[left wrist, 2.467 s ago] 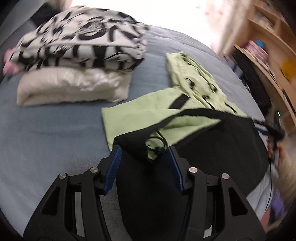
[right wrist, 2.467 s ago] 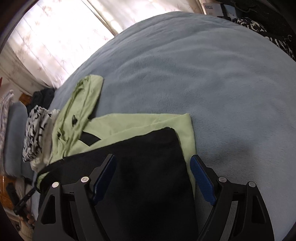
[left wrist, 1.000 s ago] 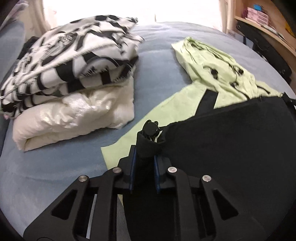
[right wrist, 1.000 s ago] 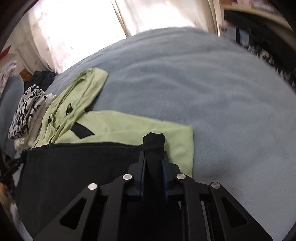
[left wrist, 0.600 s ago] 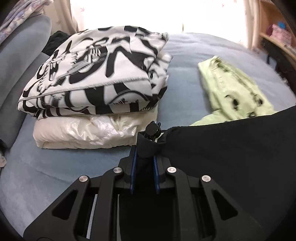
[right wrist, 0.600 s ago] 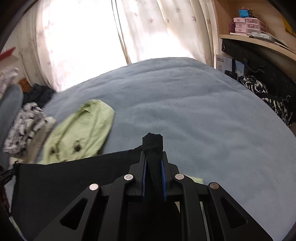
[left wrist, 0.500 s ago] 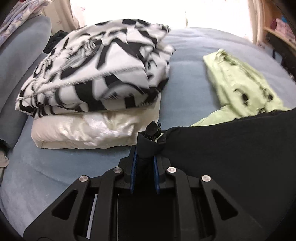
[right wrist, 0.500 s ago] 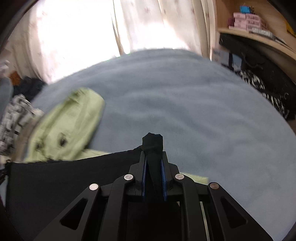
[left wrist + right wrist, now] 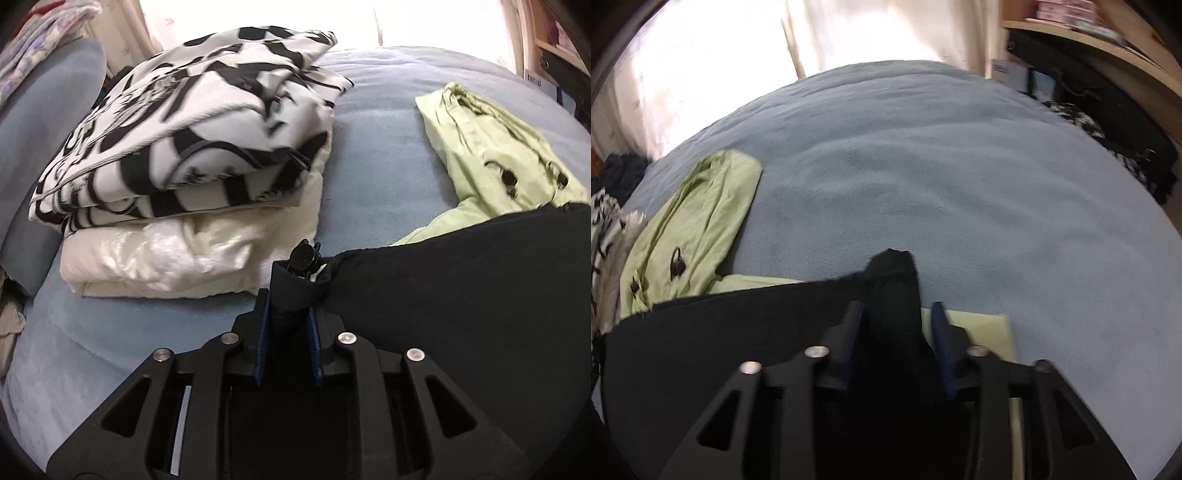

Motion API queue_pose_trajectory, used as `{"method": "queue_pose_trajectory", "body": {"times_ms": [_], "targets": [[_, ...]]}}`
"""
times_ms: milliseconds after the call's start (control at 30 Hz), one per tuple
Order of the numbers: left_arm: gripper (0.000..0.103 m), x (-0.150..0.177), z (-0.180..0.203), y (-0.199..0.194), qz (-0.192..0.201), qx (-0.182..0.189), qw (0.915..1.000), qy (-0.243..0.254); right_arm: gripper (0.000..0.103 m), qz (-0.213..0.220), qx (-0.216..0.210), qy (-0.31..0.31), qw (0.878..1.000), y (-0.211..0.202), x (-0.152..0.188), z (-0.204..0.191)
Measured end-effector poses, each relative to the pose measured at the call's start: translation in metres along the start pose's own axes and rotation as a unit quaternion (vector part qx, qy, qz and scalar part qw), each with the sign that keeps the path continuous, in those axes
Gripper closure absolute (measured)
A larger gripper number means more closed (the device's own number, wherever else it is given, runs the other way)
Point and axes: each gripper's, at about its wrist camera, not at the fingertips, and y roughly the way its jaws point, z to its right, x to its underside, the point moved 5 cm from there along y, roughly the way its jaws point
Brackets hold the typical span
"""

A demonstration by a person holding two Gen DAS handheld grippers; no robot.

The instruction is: Fold large clothes

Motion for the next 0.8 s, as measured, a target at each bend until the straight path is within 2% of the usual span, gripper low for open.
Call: {"method": "queue_pose_trajectory", "body": {"times_ms": [100,233,333,467,600,700,800], "targets": [[0.080,-0.002,-0.010,-0.019,-0.005,0.034,0.9991,-0.026,0.055,0.031,-0.028,0.006,0.999,-0.037,-0.002,0.000],[0.079,-0.004,-0.011,-0.066,0.027,0.049,0.9975,-0.043,0.055,0.045,-0.071,-0.019,0.996,-0.081,0.009,-0.023],[0.079,0.000,0.001,-0.101,0.042,0.059,0.9963,-0.046,0.055,0.042,-0.109,-0.049,0.992,-0.108,0.026,-0.060],[0.079,0.013,0.039,-0.134,0.049,0.107,0.9905,-0.071,0.055,0.016,-0.171,-0.073,0.982,-0.131,0.061,-0.124],[0.079,0.037,0.079,-0.143,0.039,0.130,0.9863,-0.094,0.055,0.004,-0.197,-0.107,0.975,-0.144,0.105,-0.177],[0.079,0.067,0.102,-0.129,0.003,0.168,0.9773,-0.130,0.055,-0.003,-0.208,-0.118,0.971,-0.141,0.137,-0.198],[0.079,0.095,0.110,-0.106,-0.025,0.151,0.9782,-0.140,0.055,-0.020,-0.198,-0.121,0.972,-0.125,0.166,-0.200]]}}
